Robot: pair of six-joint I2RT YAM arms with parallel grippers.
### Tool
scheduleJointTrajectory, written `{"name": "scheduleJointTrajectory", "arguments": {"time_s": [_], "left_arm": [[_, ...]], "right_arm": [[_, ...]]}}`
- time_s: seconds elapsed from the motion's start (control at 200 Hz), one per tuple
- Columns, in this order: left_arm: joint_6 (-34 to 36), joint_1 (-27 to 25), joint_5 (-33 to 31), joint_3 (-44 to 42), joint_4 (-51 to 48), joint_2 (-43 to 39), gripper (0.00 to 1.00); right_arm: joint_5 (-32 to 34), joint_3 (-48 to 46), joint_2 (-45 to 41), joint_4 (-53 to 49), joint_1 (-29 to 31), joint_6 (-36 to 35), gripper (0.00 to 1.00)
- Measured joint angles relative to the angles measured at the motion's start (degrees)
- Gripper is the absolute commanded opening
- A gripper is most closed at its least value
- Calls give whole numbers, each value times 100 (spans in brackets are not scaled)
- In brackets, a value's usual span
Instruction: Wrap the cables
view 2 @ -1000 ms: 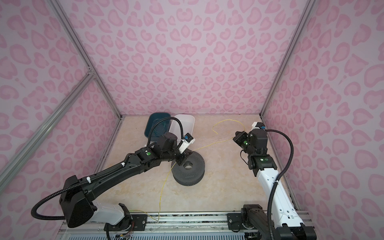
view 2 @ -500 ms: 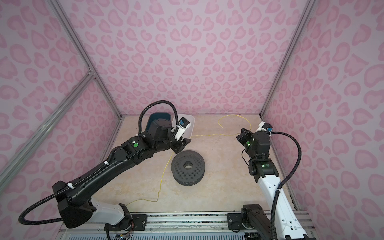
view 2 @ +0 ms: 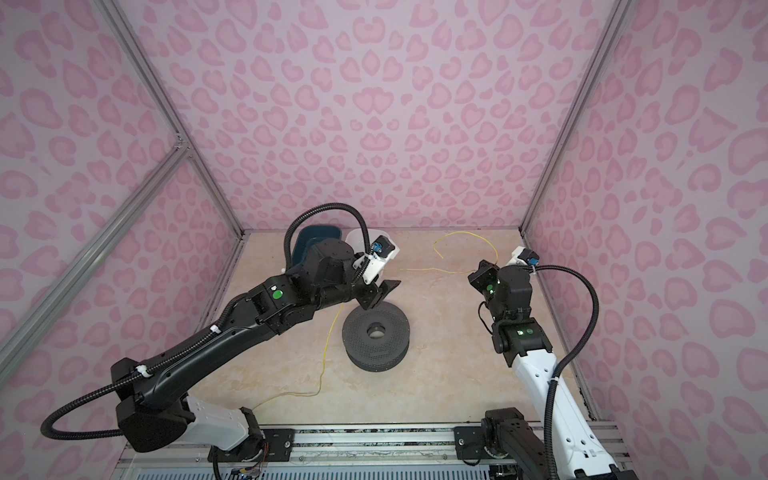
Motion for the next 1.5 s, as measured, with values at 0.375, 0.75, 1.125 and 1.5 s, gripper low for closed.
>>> {"name": "scheduleJointTrajectory", "arguments": {"time_s": [0.375,0.75,1.125,1.5], "left_arm": [[879,-490,-155,660,678,1561,58],[1480,-422,-780,9,1952,1784,44],[1628,-352,-732,-881,2736,1488,4],[1945,-328,-1075,-1233,2761,1250,4]], "right_arm": [[-4,-79,-232,-7,566,149,0],[-101,-216,-522,-72,789,251,0],[-295,-289,-625,-192,815,319,0],[-525,15,-546,-485,767,81,40]]}}
